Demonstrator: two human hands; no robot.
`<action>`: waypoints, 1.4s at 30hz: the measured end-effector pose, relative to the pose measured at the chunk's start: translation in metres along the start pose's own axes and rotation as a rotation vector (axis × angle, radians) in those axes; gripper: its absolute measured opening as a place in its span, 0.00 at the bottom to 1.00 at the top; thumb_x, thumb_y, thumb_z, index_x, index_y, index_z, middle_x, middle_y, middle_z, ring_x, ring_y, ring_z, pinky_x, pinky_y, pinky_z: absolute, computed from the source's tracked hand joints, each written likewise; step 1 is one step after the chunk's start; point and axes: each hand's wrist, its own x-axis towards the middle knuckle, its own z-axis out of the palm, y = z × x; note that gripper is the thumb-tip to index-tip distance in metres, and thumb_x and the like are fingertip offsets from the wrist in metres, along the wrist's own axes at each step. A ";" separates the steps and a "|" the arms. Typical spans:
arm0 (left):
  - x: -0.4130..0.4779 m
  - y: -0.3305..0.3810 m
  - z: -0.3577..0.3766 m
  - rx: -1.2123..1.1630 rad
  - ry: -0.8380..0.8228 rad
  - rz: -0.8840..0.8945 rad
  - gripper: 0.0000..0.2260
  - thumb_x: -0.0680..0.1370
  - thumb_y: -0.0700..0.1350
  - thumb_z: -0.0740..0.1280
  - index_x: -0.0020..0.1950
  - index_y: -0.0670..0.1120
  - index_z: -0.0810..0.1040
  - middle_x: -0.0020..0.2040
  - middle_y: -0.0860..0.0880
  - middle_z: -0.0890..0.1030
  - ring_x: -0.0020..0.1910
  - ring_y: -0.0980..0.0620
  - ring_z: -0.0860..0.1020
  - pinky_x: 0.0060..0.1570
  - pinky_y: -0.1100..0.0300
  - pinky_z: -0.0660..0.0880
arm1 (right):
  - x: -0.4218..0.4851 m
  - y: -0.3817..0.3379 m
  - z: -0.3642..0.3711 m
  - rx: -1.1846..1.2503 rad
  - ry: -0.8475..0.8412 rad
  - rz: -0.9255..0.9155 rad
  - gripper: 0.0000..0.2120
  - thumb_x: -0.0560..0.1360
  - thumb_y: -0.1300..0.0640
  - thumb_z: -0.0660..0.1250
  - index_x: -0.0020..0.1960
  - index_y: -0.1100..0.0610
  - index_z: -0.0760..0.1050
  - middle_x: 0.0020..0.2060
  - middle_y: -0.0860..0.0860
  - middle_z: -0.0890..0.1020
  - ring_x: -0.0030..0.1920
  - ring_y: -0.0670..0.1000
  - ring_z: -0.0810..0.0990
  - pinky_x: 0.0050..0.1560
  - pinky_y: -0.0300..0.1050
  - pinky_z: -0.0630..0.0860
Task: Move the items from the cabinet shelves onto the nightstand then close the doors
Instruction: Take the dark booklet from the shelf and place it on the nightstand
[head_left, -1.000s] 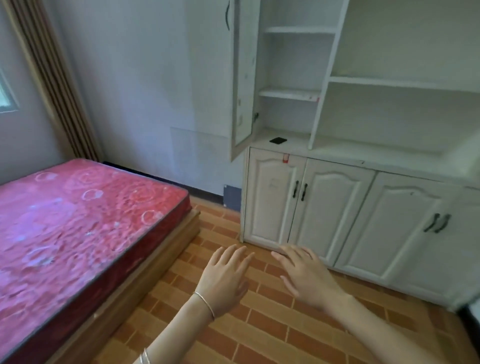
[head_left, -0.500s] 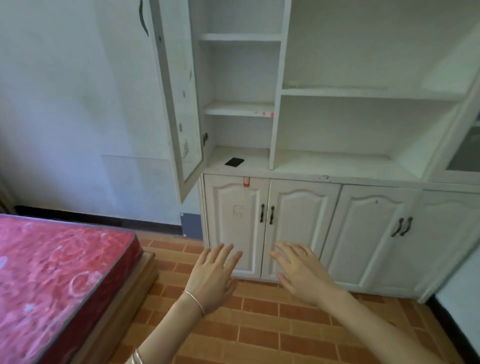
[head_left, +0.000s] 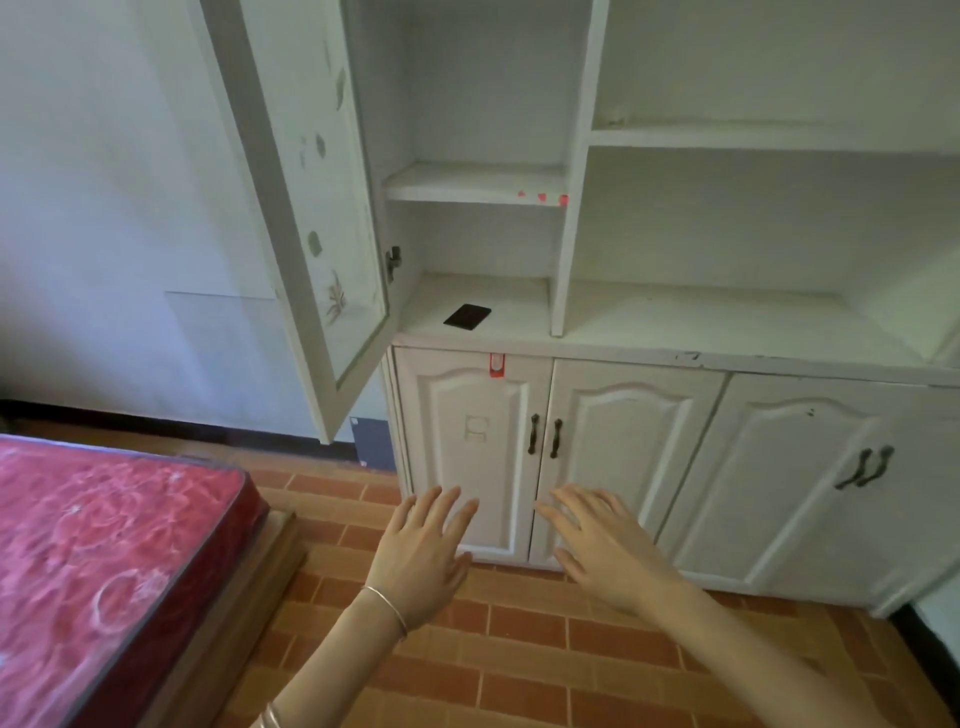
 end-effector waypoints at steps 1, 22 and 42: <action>0.013 -0.002 0.007 0.004 -0.002 -0.008 0.26 0.70 0.57 0.69 0.66 0.50 0.73 0.63 0.46 0.77 0.61 0.45 0.75 0.60 0.46 0.70 | 0.011 0.010 0.006 0.011 -0.008 -0.011 0.24 0.66 0.51 0.72 0.60 0.53 0.74 0.57 0.53 0.78 0.58 0.54 0.77 0.55 0.53 0.75; 0.239 -0.065 0.097 -0.036 -0.026 -0.216 0.23 0.74 0.57 0.63 0.66 0.50 0.73 0.62 0.46 0.77 0.60 0.45 0.76 0.58 0.48 0.73 | 0.222 0.185 0.102 0.147 -0.078 -0.158 0.22 0.73 0.53 0.65 0.66 0.54 0.68 0.62 0.54 0.75 0.62 0.54 0.74 0.62 0.56 0.69; 0.435 -0.199 0.190 -0.133 -0.103 -0.242 0.23 0.62 0.51 0.77 0.55 0.47 0.80 0.50 0.43 0.81 0.48 0.41 0.80 0.45 0.48 0.78 | 0.410 0.257 0.162 0.169 -0.092 -0.074 0.23 0.73 0.51 0.58 0.66 0.56 0.70 0.63 0.56 0.75 0.62 0.56 0.75 0.62 0.55 0.69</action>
